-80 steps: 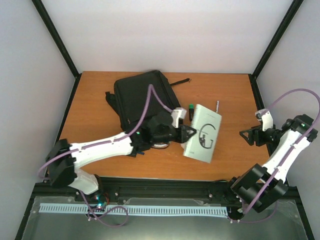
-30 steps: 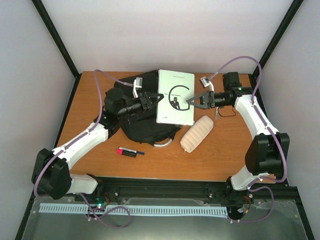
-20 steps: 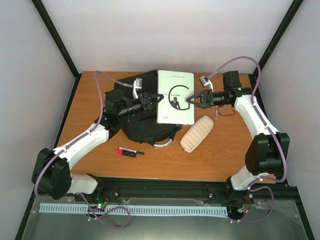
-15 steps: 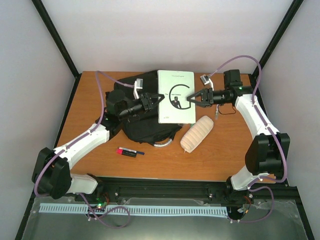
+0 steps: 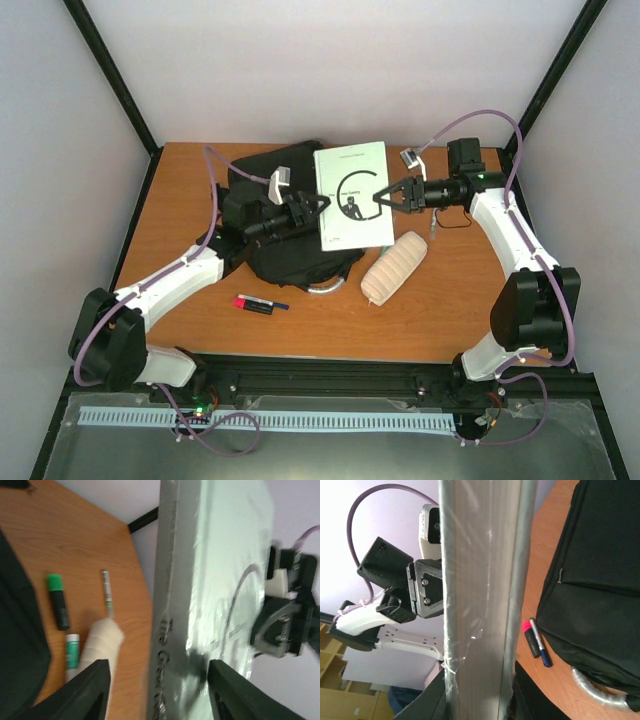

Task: Pack the student bag
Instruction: Place the book in the student bag.

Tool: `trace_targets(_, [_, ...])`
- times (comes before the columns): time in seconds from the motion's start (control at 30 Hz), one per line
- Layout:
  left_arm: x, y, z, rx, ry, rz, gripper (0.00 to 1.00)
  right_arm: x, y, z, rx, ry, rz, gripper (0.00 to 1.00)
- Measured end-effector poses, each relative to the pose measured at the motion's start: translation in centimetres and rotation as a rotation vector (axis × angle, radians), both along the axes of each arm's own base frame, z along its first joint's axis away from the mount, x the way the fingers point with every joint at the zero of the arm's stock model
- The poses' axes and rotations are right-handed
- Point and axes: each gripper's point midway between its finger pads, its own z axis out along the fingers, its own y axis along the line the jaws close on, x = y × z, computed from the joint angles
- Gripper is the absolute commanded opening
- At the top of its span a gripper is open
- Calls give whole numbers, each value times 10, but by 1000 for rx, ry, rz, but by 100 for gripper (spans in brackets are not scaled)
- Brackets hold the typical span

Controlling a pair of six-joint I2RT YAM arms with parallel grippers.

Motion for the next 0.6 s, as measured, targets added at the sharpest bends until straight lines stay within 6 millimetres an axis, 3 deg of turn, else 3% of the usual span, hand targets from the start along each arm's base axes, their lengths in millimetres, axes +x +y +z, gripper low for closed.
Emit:
trace_targets(0.1, [2, 5, -19, 71, 34, 22, 78, 4, -2, -7, -31, -12, -22, 3])
trace_targets(0.27, [5, 17, -41, 223, 67, 64, 83, 13, -22, -40, -183, -99, -141, 3])
trace_targets(0.47, [11, 44, -54, 523, 40, 107, 76, 6, -72, -87, -366, -143, -338, 3])
trace_targets(0.6, [16, 62, -87, 773, 62, 81, 71, 2, -89, -96, -390, -169, -400, 3])
